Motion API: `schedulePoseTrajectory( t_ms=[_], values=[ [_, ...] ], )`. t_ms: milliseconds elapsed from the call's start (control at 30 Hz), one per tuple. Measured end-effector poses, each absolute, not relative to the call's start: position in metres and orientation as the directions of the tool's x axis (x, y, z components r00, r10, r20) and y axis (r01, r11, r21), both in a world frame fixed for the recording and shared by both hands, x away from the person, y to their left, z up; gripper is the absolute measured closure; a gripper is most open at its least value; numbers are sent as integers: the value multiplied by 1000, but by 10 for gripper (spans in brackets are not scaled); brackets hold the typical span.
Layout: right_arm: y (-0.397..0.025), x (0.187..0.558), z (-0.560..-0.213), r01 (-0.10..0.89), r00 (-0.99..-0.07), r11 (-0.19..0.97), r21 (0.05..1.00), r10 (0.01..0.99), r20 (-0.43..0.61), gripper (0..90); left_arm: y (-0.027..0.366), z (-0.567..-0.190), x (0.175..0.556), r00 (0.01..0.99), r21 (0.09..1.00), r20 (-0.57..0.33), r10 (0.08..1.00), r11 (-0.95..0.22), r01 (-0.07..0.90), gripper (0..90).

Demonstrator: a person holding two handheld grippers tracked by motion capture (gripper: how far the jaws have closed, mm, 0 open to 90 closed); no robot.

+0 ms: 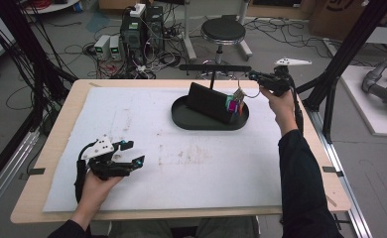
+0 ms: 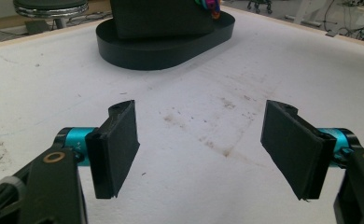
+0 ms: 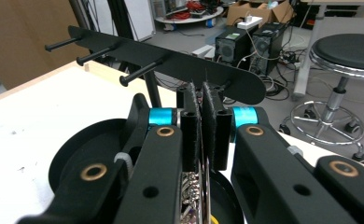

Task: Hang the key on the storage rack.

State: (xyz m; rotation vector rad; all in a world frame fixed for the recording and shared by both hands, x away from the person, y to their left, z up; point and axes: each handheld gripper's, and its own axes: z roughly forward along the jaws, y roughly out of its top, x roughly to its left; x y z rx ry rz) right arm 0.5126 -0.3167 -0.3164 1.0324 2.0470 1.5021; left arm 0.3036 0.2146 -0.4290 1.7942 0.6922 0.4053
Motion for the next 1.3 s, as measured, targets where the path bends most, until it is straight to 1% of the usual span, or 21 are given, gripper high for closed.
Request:
schedulePoseTrajectory(
  t_ms=[33,267,300,500,600,633,767,833,933,1000,1100,1200,1300],
  values=[
    [-316,512,-316,324,-640,156,933,763,94,831,215,-429,304,769,943,-65,635,-213,255,273],
    [-316,510,-314,317,-580,186,930,814,35,755,213,-429,304,770,943,-65,635,-213,255,273],
    [-316,509,-313,319,-567,184,930,823,32,745,213,-429,303,771,943,-64,634,-214,255,273],
    [-322,503,-311,310,-558,174,934,829,31,692,213,-429,304,771,942,-63,634,-217,256,273],
    [-325,496,-311,303,-562,170,938,827,31,627,213,-429,304,771,942,-62,634,-217,254,273],
    [-325,493,-311,309,-558,167,936,829,36,587,212,-429,304,772,942,-61,633,-218,254,273],
    [-329,481,-308,342,-566,155,927,821,72,484,212,-429,304,771,943,-61,635,-217,253,273],
    [-330,472,-303,344,-575,150,927,814,82,456,212,-429,304,771,943,-59,634,-219,251,273],
    [-330,455,-295,322,-598,154,934,798,74,447,212,-428,305,770,943,-58,636,-218,252,273],
    [-329,439,-292,253,-603,152,955,797,33,465,211,-428,306,770,943,-58,635,-218,251,273],
    [-328,424,-289,272,-619,159,949,784,46,421,210,-426,306,769,945,-47,637,-222,242,272],
    [-329,402,-290,225,-628,155,962,778,21,423,209,-425,307,771,946,-42,635,-224,236,272],
    [-330,385,-295,224,-634,156,962,773,22,414,208,-424,307,772,947,-38,635,-224,231,272]
  ],
)
